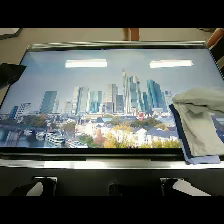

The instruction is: Fold the shirts.

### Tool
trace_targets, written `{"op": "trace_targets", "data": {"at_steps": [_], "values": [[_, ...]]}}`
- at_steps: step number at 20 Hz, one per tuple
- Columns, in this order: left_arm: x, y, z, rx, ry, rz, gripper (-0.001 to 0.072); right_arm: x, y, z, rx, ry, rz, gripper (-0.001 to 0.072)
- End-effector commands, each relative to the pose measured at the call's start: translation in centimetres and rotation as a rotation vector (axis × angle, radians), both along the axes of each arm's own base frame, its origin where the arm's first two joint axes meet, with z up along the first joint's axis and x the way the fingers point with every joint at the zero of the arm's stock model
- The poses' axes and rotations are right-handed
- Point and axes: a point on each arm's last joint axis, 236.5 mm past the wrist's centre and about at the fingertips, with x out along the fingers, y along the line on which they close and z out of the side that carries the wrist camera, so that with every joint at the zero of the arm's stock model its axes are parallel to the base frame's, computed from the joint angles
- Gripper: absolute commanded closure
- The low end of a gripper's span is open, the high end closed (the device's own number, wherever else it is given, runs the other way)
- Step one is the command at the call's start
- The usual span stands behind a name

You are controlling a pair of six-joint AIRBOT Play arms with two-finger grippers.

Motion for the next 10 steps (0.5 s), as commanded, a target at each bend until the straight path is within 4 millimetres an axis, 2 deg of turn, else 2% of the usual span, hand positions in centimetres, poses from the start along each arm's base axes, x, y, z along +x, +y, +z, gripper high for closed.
{"op": "trace_targets", "data": {"at_steps": [1,3,5,7,10], "values": [[-0.1,0.0,-0.1,0.001,0.003,-0.003,0.0668,-5.8,-0.4,-5.4,0.003,0.251,-0.062,0.0669],[-0.1,-0.1,-0.1,0.0,0.004,-0.004,0.0669,-10.5,-0.3,-8.7,-0.012,0.432,-0.096,0.0669],[-0.1,-0.1,-0.2,0.001,0.007,-0.008,0.0668,-13.7,0.8,-12.3,0.017,0.562,-0.065,0.0669],[-0.1,-0.1,-0.1,0.0,0.007,-0.008,0.0669,-15.3,1.7,-14.9,0.041,0.624,-0.036,0.0669],[-0.1,-0.2,-0.2,0.0,0.008,-0.008,0.0668,-15.9,2.1,-16.8,0.053,0.646,-0.03,0.0657]]}}
